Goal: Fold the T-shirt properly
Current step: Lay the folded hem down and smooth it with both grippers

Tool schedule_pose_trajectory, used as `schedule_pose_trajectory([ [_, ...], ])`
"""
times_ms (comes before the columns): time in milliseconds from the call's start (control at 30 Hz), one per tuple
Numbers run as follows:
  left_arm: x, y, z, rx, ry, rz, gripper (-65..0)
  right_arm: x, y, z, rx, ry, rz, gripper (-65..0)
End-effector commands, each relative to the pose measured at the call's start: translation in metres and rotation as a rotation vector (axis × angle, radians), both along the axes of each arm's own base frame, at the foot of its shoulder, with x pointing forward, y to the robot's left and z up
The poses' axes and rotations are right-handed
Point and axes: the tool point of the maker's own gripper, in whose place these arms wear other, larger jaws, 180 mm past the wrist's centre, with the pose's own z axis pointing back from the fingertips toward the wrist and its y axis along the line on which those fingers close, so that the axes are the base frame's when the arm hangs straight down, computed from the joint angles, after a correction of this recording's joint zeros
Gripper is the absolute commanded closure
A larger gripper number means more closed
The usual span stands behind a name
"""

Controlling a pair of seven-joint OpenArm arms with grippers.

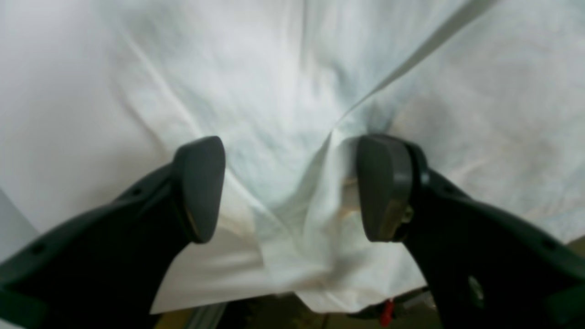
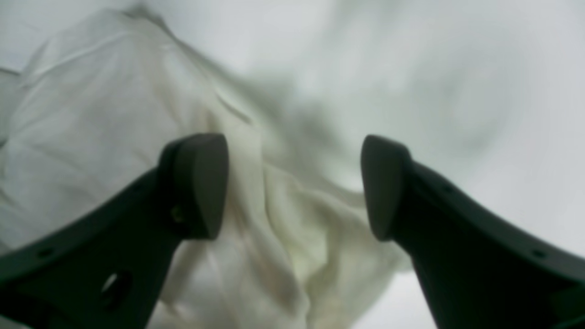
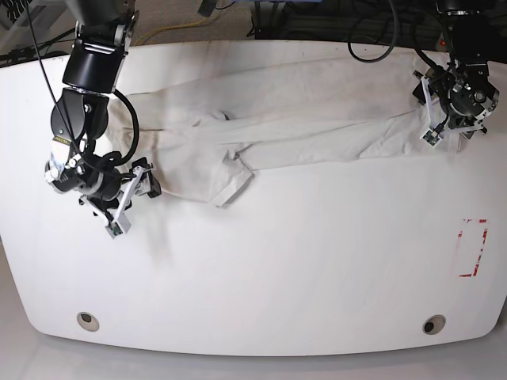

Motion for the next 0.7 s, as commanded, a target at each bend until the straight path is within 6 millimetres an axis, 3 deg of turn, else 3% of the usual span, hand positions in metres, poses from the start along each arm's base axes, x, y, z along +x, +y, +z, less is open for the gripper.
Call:
schedule_pose_trajectory([
  [0, 0.005, 0.009, 0.008, 0.031, -0.018, 0.002, -41.4, 0.012, 0.003, 0.005, 0.031, -0.012, 0.007, -43.8],
  [233, 0.007, 0.009, 0.008, 0.030, -0.019, 0.000, -41.4, 0.012, 0.035, -0.010, 0.068, 0.040, 0.067, -43.1],
  [467, 0.013, 0.003, 0.009, 0.003, -0.057, -0.018, -41.4, 0.010, 0.052, -0.016, 0.097, 0.050, 0.078, -42.0],
  [567, 0.013, 0.003, 0.009, 0.003, -0.057, -0.018, -41.4, 0.014, 0.055, -0.013, 0.115, 0.025, 0.074, -31.7],
  [667, 0.013, 0.003, 0.009, 0.003, -0.057, -0.018, -41.4, 0.016, 0.057, -0.011, 0.132, -0.003, 0.068, -8.7],
])
